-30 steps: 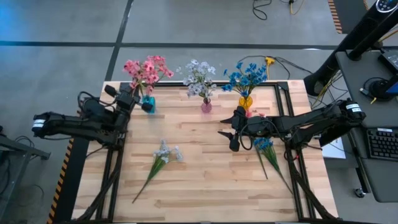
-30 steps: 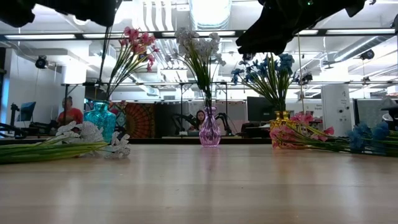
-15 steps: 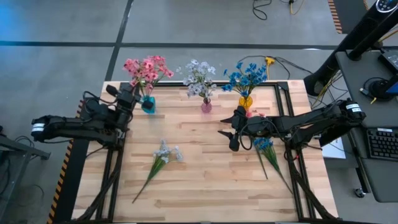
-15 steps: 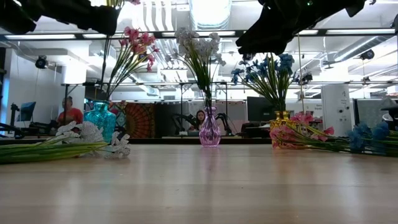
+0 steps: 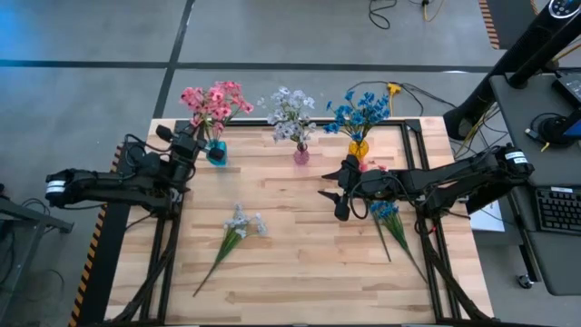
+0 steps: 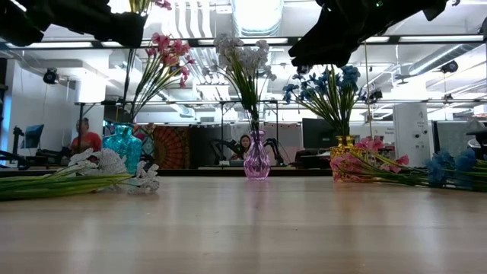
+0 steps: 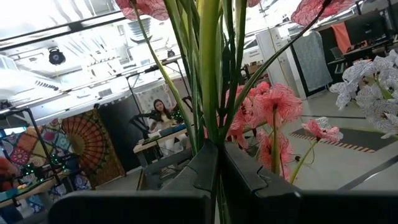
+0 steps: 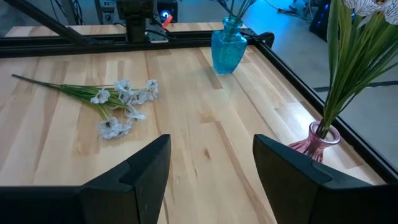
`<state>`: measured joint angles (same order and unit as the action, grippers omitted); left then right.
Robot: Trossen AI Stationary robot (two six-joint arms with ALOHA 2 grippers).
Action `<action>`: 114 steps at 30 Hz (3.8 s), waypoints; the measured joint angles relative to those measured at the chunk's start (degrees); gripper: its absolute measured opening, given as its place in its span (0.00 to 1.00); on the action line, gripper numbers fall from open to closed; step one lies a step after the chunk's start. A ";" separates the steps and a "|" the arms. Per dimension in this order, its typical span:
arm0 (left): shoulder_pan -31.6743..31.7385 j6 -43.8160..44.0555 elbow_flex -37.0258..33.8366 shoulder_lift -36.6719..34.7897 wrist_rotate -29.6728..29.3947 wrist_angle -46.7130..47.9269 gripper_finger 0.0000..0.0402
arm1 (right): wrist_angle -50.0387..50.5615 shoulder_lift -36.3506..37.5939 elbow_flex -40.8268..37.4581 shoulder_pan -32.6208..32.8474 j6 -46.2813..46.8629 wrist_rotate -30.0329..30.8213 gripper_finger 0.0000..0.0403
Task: Sort flowers into vase by color
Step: Put the left pink flowers into the blue vase, then put the blue flowers into the yellow vase
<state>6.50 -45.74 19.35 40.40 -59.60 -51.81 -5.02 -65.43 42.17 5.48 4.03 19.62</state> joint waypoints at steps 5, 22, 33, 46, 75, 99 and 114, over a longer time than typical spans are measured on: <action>0.00 0.02 0.00 0.00 -0.01 0.00 0.00 | 0.00 0.00 0.00 0.00 0.02 0.00 0.55; 0.00 3.44 0.00 0.00 -5.45 1.89 0.00 | -0.01 0.00 0.00 0.00 0.02 0.00 0.55; 0.00 4.93 0.00 0.65 -5.43 3.26 0.08 | -0.02 0.00 0.00 0.00 0.04 0.00 0.55; -0.04 7.19 0.00 2.52 -7.26 5.00 0.40 | 0.00 0.02 0.00 0.00 0.04 0.00 0.55; -3.94 23.20 0.00 8.33 -18.22 14.66 0.60 | 0.02 0.00 0.00 0.00 0.04 -0.02 0.55; -9.07 27.13 0.33 8.68 -20.84 19.93 0.77 | 0.04 0.00 0.00 0.02 0.59 -0.07 0.55; -13.30 25.27 0.33 8.66 -30.15 20.13 0.78 | 0.04 0.00 0.00 0.02 0.53 -0.07 0.55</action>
<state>-6.80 -20.47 19.68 49.06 -89.75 -31.68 -4.97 -65.43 42.17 5.50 4.56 19.55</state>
